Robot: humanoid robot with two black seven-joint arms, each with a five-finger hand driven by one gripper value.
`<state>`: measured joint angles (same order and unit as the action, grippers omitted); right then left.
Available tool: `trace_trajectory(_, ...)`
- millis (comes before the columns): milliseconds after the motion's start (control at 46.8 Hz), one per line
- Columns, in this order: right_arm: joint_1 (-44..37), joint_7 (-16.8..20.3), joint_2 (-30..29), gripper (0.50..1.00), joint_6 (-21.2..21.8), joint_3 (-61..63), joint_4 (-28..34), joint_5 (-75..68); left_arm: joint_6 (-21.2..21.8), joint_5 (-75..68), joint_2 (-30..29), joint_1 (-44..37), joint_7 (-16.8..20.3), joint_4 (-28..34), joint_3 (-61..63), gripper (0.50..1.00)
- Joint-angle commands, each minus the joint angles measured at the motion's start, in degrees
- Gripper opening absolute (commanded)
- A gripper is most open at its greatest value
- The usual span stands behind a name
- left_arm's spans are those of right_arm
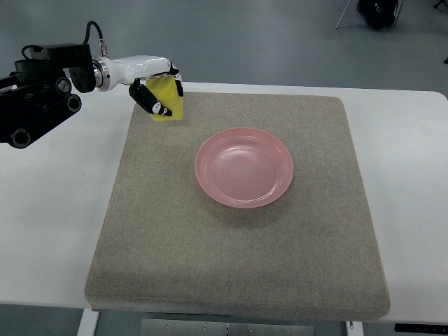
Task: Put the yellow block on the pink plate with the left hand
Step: 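Carry the yellow cube with the left hand onto the pink plate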
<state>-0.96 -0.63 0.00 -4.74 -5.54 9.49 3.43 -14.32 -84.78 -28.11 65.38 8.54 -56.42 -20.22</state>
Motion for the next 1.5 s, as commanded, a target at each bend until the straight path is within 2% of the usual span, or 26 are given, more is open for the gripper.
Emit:
trace_trajectory(0, 0.0, 0.0, 0.0, 0.924, 0.0, 0.0, 0.0, 0.0, -0.1, 0.1, -0.7, -0.5, 0.0, -5.4, 0.0, 0.5)
trace_trajectory(86, 0.0, 0.0, 0.0, 0.924, 0.0, 0.0, 0.0, 0.0, -0.2, 0.2, -0.8, -0.9, 0.0, -10.7, 0.4, 0.5)
trace_trajectory(171, 0.0, 0.0, 0.0, 0.924, 0.0, 0.0, 0.0, 0.0, -0.1, 0.1, -0.1, -1.6, -0.1, -13.0, 0.6, 0.5)
trace_trajectory(471, 0.0, 0.0, 0.0, 0.924, 0.0, 0.0, 0.0, 0.0, 0.3, -5.4, 7.7, -3.9, -0.3, -10.7, 1.9, 0.5)
trace_trajectory(727, 0.0, 0.0, 0.0, 0.924, 0.0, 0.0, 0.0, 0.0, 3.5, -8.6, 10.4, -4.9, -0.5, -6.6, 1.9, 0.5)
trace_trajectory(770, 0.0, 0.0, 0.0, 0.924, 0.0, 0.0, 0.0, 0.0, 3.9, -8.6, 10.8, -5.2, -0.5, -6.5, 2.0, 0.512)
trace_trajectory(920, 0.0, 0.0, 0.0, 0.924, 0.0, 0.0, 0.0, 0.0, 4.0, -8.5, 11.1, -5.5, -0.4, -6.5, 2.0, 0.681)
trace_trajectory(963, 0.0, 0.0, 0.0, 0.924, 0.0, 0.0, 0.0, 0.0, 4.0, -8.5, 11.1, -5.6, -0.3, -6.5, 2.0, 0.747)
trace_trajectory(984, 0.0, 0.0, 0.0, 0.924, 0.0, 0.0, 0.0, 0.0, 4.0, -8.5, 11.1, -5.6, -0.3, -6.5, 2.0, 0.769)
trace_trajectory(1048, 0.0, 0.0, 0.0, 0.924, 0.0, 0.0, 0.0, 0.0, 4.0, -8.5, 11.1, -5.6, -0.2, -6.5, 2.0, 0.793)
trace_trajectory(1091, 0.0, 0.0, 0.0, 0.924, 0.0, 0.0, 0.0, 0.0, 4.0, -8.5, 11.1, -5.7, -0.2, -6.5, 2.0, 0.885)
trace_trajectory(1112, 0.0, 0.0, 0.0, 0.924, 0.0, 0.0, 0.0, 0.0, 4.0, -8.4, 11.1, -5.7, -0.2, -6.5, 2.0, 0.906)
trace_trajectory(1198, 0.0, 0.0, 0.0, 0.924, 0.0, 0.0, 0.0, 0.0, 3.9, -8.0, 11.0, -5.8, -0.2, -6.6, 2.0, 0.928)
trace_trajectory(1262, 0.0, 0.0, 0.0, 0.924, 0.0, 0.0, 0.0, 0.0, 3.9, -7.5, 10.8, -5.7, -0.1, -6.6, 1.9, 0.975)
trace_trajectory(1476, 0.0, 0.0, 0.0, 0.924, 0.0, 0.0, 0.0, 0.0, 3.6, -5.4, 8.6, -5.7, 0.0, -7.0, 1.1, 0.992)
